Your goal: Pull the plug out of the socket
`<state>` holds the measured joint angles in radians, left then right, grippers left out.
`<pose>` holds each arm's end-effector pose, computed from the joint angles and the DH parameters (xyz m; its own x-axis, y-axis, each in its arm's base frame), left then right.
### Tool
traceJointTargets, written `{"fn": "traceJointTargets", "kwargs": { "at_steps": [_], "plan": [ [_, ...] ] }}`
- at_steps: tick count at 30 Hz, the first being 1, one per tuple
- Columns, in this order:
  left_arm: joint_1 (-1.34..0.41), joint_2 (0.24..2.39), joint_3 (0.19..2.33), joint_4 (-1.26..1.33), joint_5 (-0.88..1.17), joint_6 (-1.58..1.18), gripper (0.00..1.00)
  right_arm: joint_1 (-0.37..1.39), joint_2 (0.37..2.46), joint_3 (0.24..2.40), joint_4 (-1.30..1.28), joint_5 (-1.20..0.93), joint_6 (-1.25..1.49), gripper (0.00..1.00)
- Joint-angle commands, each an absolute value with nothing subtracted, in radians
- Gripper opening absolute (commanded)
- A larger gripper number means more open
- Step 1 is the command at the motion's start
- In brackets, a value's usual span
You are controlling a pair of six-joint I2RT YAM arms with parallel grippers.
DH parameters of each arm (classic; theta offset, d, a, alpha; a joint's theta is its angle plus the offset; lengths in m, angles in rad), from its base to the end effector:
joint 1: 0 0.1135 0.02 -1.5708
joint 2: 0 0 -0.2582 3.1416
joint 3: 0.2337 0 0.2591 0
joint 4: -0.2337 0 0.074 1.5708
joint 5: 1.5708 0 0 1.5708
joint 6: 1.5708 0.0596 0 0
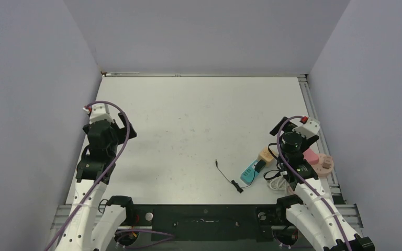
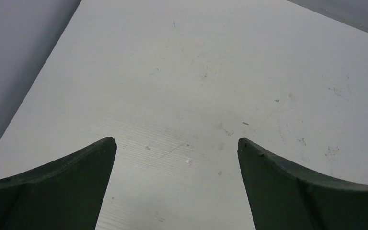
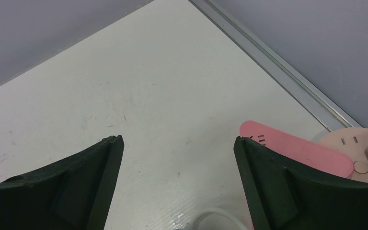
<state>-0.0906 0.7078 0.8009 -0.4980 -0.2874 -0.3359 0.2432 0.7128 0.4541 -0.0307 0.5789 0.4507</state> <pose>0.1905 -0.0003 0.3129 -0.3135 -0.2889 -0.9046 -0.2924 0.9357 -0.1975 0.2043 0.0171 0.2405 -0.1154 0.3470 -0.9307 0.3973 0.8749 0.2769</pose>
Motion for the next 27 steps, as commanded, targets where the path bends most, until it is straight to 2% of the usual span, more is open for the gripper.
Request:
{"fn": "traceJointTargets", "kwargs": {
  "at_steps": [1, 9, 18, 23, 27],
  "plan": [
    [-0.085, 0.712, 0.828, -0.48, -0.279, -0.339, 0.96, 0.245, 0.713, 0.492, 0.008, 0.602, 0.45, 0.9],
    [-0.086, 0.726, 0.82, -0.456, -0.244, -0.339, 0.96, 0.245, 0.677, 0.528, -0.066, 0.569, 0.472, 0.9],
    [-0.142, 0.873, 1.035, -0.412, -0.045, -0.308, 0.96, 0.245, 0.699, 0.685, -0.445, 0.43, 0.59, 0.9],
    [-0.151, 0.936, 0.95, -0.351, 0.056, -0.296, 0.96, 0.245, 0.685, 0.745, -0.671, 0.355, 0.708, 0.9],
    [-0.225, 0.961, 0.911, -0.389, 0.028, -0.275, 0.96, 0.245, 0.669, 0.742, -0.789, 0.315, 0.771, 0.9]
  ]
}}
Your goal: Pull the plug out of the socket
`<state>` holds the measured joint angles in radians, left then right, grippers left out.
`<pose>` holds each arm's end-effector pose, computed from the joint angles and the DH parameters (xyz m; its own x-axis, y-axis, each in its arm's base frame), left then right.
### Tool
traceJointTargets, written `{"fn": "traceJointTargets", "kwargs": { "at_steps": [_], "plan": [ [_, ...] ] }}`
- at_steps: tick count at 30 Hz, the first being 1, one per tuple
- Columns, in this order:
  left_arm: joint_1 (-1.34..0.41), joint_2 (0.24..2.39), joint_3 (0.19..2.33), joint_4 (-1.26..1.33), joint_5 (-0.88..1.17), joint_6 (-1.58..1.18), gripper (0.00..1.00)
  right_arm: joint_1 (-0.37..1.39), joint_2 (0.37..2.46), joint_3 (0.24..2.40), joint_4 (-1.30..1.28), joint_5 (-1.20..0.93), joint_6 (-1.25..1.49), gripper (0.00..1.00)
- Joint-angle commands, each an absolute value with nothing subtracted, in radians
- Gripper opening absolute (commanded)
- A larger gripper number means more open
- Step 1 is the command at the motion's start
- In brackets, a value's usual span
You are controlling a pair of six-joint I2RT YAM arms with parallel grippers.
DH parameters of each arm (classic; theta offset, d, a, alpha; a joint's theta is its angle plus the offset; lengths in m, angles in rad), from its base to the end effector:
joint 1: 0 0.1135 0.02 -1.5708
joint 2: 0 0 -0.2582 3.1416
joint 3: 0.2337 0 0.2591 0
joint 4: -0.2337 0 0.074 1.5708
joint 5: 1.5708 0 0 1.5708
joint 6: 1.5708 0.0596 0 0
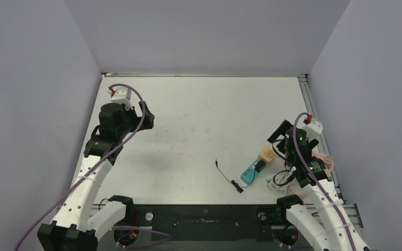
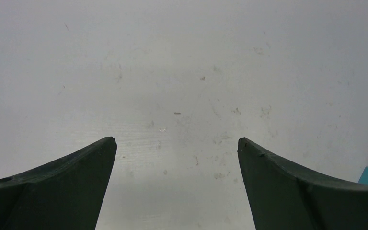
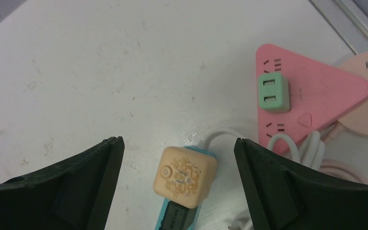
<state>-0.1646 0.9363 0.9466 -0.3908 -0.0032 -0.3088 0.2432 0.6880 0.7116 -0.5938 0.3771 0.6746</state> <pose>0.2392 -0.0395 0.3344 -0.3979 -0.2420 -0.8849 0.0420 0.9588 -0.2810 0.1800 0.0221 0.2735 -0.3611 0.5087 -0.7816 0.3873 0.8442 0.3705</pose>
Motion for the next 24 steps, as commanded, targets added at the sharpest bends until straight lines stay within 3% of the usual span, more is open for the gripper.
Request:
{"fn": "traceJointTargets", "kwargs": {
  "at_steps": [1, 11, 24],
  "plan": [
    [-0.247, 0.961, 0.908, -0.394, 0.012, -0.267, 0.96, 0.246, 0.673, 0.74, -0.802, 0.301, 0.775, 0.9],
    [-0.273, 0.975, 0.907, -0.394, 0.048, -0.277, 0.96, 0.247, 0.818, 0.698, -0.761, 0.121, 0.822, 0.9],
    [-0.273, 0.973, 0.9, -0.388, 0.052, -0.284, 0.96, 0.285, 0.879, 0.603, -0.705, 0.217, 0.902, 0.91]
  ]
}}
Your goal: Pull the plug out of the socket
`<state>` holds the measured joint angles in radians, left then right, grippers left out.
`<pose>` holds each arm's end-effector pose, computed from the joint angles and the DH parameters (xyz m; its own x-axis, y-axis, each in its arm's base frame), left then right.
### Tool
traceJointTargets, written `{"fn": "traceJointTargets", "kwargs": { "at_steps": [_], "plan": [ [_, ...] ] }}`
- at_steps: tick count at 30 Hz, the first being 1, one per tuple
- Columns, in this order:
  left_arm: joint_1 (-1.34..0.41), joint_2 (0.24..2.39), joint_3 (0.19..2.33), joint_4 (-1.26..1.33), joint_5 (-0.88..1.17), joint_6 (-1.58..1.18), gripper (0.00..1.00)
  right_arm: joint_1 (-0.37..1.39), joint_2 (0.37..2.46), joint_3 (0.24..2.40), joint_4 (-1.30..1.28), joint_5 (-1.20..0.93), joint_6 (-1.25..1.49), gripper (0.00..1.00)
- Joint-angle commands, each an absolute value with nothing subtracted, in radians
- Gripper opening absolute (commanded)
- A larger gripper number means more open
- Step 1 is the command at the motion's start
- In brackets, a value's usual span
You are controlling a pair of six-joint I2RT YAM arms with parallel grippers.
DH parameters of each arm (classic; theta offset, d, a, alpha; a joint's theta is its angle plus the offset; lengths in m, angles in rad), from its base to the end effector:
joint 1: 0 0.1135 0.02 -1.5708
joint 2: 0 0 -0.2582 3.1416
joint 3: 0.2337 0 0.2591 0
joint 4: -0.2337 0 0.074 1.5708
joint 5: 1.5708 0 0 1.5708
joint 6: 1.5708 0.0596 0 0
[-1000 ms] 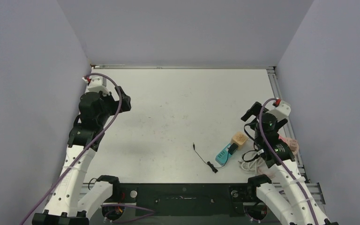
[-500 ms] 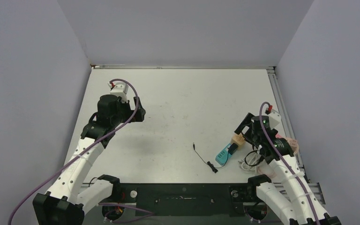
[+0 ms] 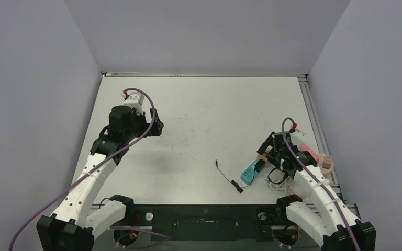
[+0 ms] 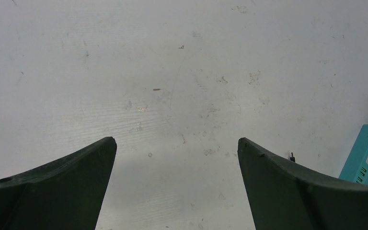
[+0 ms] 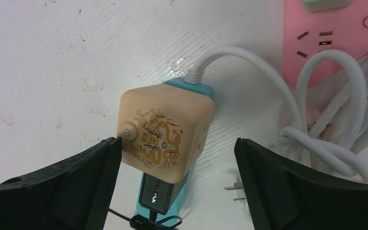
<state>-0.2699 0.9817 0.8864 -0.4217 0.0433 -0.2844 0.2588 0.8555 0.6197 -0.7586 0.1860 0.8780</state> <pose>0.2395 -0.0689 0.2979 -0.5422 -0.1408 -0.8284 0.1568 0.9516 -0.2644 0.1788 0.0359 0.1967 -0.6362 0.6138 -0.4674 0.5253 0.7883 0.3203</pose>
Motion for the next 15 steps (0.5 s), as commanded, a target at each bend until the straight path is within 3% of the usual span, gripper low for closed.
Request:
{"fn": "traceJointTargets", "kwargs": {
  "at_steps": [1, 11, 15],
  "plan": [
    [-0.273, 0.971, 0.899, -0.389, 0.05, -0.284, 0.96, 0.295, 0.884, 0.603, -0.699, 0.22, 0.9, 0.92],
    [-0.273, 0.984, 0.898, -0.39, 0.054, -0.284, 0.96, 0.417, 0.942, 0.62, -0.681, 0.319, 0.922, 0.98],
    [-0.274, 0.987, 0.899, -0.39, 0.055, -0.284, 0.96, 0.469, 0.935, 0.626, -0.69, 0.363, 0.942, 0.89]
  ]
}}
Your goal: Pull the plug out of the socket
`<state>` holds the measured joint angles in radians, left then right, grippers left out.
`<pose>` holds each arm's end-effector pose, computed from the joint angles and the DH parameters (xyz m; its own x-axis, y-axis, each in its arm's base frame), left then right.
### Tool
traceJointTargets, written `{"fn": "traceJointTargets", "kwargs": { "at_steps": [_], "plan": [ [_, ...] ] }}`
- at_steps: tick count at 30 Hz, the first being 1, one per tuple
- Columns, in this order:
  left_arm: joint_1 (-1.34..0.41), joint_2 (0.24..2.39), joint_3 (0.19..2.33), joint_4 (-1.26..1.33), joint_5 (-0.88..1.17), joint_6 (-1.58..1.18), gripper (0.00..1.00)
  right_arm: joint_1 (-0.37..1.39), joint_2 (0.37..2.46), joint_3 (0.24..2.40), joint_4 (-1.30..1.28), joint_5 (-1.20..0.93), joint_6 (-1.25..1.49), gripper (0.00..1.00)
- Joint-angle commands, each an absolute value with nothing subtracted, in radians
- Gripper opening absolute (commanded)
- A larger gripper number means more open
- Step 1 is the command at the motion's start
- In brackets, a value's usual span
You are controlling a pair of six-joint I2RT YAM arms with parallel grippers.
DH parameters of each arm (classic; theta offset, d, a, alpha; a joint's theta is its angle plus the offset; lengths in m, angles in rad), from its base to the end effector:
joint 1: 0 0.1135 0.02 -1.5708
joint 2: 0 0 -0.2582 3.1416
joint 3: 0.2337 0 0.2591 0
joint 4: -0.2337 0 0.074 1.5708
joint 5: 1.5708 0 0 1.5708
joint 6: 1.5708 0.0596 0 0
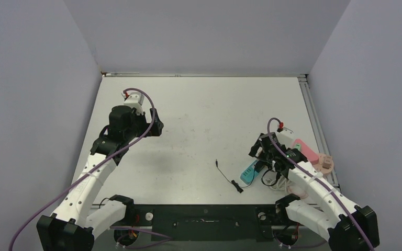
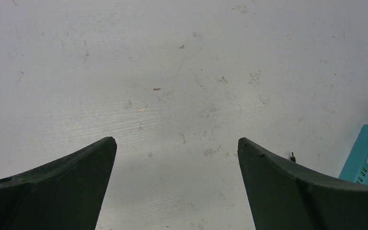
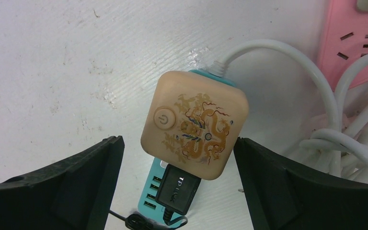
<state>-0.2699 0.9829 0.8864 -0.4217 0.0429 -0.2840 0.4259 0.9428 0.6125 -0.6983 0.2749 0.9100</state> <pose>0.2398 -0.0690 0.2976 -0.5430 -0.1402 -0.8280 0.1564 0.9518 -0.2638 0.1833 0.0654 0.1849 -0.6920 0.5205 -0.5003 0.4501 0.8528 0.2647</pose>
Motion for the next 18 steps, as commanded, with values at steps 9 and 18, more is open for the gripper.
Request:
{"fn": "traceJointTargets", "kwargs": {
  "at_steps": [9, 18],
  "plan": [
    [-0.273, 0.989, 0.9, -0.394, 0.058, -0.284, 0.96, 0.474, 0.968, 0.632, -0.71, 0.432, 0.954, 0.9],
    [-0.274, 0.986, 0.9, -0.394, 0.058, -0.283, 0.96, 0.475, 0.971, 0.629, -0.68, 0.421, 0.934, 0.7]
  ]
}}
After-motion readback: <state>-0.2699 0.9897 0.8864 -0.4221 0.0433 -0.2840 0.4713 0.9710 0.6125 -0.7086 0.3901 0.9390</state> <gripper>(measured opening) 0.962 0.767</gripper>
